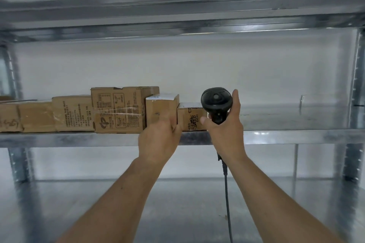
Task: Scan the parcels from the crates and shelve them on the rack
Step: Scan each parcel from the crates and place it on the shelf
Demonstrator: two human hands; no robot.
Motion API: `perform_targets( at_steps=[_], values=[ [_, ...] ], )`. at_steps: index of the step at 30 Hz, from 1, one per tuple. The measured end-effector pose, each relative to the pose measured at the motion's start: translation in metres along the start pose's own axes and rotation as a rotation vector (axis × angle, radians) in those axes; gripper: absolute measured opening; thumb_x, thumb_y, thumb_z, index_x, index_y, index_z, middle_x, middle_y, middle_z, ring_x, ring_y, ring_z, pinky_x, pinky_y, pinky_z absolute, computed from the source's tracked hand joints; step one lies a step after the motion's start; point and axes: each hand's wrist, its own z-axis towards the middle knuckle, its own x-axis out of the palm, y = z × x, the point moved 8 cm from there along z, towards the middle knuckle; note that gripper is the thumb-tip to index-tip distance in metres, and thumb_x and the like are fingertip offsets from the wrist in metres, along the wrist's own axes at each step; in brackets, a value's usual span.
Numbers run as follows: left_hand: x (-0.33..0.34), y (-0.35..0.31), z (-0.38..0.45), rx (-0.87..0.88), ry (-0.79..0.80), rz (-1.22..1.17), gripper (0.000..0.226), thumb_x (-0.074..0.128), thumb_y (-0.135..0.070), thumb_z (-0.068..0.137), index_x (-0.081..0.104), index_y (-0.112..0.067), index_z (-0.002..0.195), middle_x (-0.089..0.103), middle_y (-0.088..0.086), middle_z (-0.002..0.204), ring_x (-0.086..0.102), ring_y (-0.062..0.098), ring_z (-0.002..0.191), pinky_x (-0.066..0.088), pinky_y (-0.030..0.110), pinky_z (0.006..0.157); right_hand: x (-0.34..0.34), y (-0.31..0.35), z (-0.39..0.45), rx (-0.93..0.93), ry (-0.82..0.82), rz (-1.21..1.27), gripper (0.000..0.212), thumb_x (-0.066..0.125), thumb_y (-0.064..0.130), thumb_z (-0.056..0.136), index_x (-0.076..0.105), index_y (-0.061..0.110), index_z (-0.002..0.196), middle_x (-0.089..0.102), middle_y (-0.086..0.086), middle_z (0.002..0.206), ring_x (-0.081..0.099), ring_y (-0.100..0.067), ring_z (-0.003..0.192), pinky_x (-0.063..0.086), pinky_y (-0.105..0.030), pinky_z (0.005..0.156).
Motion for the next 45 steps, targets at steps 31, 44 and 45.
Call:
perform_targets(
  at_steps=[31,44,45],
  values=[
    [-0.227,0.261,-0.263,-0.506,-0.306,0.149,0.039,0.067,-0.032,0.088,0.060,-0.014,0.122,0.046,0.004,0.140,0.042,0.018,0.131,0.028,0.021,0.098,0.256,0.069,-0.312,-0.024,0.611,0.457,0.094,0.078,0.015,0.083,0.012,0.060,0.132,0.051,0.044,0.110,0.049,0.028,0.103,0.037,0.003,0.085],
    [-0.416,0.389,-0.361,-0.622,-0.442,0.316,0.043,0.063,-0.039,0.089,0.057,-0.018,0.126,0.042,-0.002,0.146,0.035,0.012,0.135,0.040,0.038,0.105,0.413,0.193,-0.474,-0.046,0.816,0.594,0.093,0.077,0.034,0.076,0.012,0.067,0.132,0.053,0.027,0.129,0.052,0.011,0.119,0.039,-0.003,0.095],
    [-0.426,0.397,-0.369,-0.637,-0.450,0.337,0.043,0.063,-0.039,0.089,0.058,-0.018,0.126,0.042,-0.002,0.145,0.035,0.012,0.135,0.041,0.041,0.105,0.422,0.199,-0.485,-0.055,0.830,0.607,0.092,0.077,0.032,0.076,0.013,0.065,0.133,0.053,0.023,0.132,0.050,0.008,0.123,0.038,-0.002,0.096]
  ],
)
